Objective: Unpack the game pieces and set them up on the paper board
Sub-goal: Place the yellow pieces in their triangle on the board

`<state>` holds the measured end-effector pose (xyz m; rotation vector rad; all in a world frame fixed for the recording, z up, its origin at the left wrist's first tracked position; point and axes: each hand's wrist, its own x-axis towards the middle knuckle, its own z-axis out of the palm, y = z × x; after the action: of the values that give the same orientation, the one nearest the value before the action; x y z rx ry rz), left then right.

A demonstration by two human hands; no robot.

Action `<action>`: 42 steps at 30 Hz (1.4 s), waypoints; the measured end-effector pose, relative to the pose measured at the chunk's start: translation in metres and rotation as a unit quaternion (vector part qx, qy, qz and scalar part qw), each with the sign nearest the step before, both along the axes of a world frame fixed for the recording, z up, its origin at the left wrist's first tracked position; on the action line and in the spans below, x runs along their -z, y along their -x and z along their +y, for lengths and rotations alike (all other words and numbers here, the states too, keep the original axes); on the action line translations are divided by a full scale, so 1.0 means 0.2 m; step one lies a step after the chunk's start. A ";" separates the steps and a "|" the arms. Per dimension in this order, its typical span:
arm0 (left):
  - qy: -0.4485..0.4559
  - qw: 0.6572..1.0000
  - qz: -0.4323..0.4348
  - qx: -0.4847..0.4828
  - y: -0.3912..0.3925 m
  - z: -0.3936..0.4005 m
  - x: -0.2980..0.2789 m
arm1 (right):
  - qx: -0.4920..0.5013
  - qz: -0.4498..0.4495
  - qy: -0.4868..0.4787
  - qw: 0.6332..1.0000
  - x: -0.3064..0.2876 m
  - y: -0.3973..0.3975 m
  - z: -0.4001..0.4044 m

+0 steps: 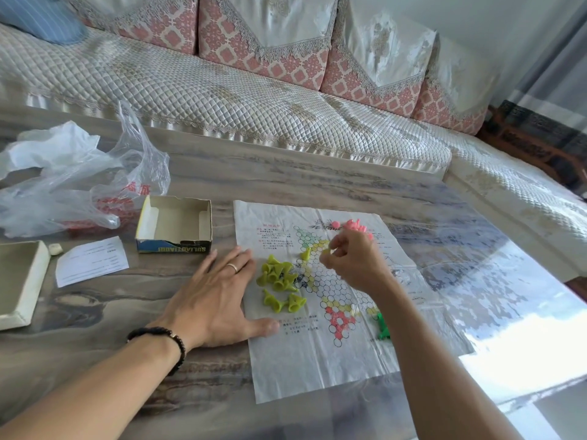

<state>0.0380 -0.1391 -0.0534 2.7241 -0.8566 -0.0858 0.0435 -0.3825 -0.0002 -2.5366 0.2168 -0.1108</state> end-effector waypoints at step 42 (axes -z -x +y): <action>0.004 1.000 -0.004 0.003 0.00 0.01 0.01 | -0.054 -0.016 -0.052 0.997 0.10 0.26 0.16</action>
<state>0.0378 -0.1377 -0.0547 2.7162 -0.8662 -0.0731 -0.0095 -0.3505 -0.0199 -2.4353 0.0706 -0.0963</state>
